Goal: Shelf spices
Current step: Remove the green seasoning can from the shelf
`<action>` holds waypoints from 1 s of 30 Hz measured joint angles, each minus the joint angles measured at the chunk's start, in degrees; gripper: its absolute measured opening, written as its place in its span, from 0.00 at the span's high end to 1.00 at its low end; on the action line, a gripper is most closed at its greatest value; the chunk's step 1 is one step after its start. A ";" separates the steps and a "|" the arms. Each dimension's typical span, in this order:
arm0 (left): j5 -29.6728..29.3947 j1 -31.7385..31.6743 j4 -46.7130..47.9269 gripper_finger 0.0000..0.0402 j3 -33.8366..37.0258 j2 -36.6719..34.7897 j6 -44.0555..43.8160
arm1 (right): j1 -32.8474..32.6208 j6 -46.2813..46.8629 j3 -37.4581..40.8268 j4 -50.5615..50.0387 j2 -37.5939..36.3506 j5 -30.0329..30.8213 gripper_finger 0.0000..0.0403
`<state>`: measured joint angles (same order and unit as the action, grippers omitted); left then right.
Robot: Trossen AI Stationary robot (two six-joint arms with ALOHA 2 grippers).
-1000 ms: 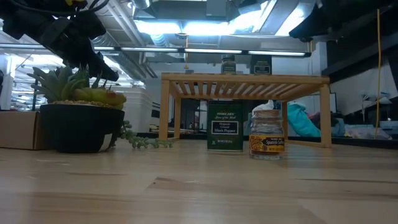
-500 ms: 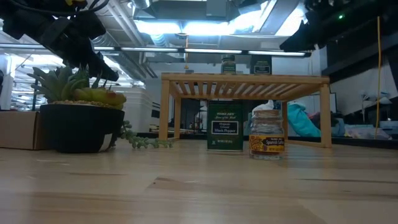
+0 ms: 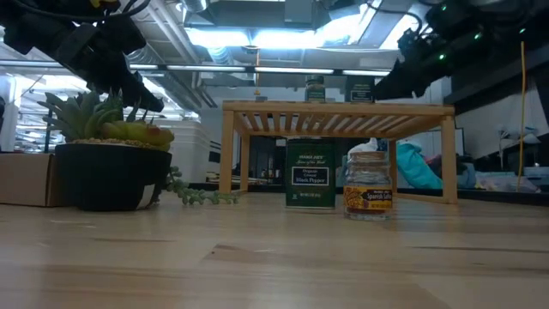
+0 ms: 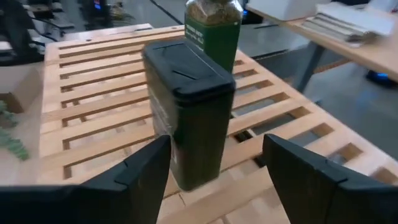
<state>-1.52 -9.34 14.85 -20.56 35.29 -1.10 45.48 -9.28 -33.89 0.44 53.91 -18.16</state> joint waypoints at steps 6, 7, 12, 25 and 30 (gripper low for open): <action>0.00 0.00 0.02 0.71 0.00 0.00 0.00 | 1.92 -0.01 0.00 7.00 6.71 -8.79 0.35; 0.02 -0.01 0.02 0.71 0.00 0.00 0.01 | 1.90 -0.01 0.00 8.36 7.77 -9.53 0.35; 0.00 0.00 0.02 0.71 0.00 0.00 0.00 | 1.85 0.02 -0.02 14.39 12.74 -13.10 0.35; 0.00 -0.02 0.02 0.71 0.00 0.00 0.00 | 1.74 2.99 -0.02 16.51 15.78 -21.89 0.66; 0.00 -0.01 0.02 0.71 0.00 0.00 0.00 | 1.74 3.26 -0.02 16.49 15.78 -24.63 0.69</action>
<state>-1.52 -9.35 14.87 -20.56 35.28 -1.10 47.22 -6.02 -33.91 16.93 69.69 -42.79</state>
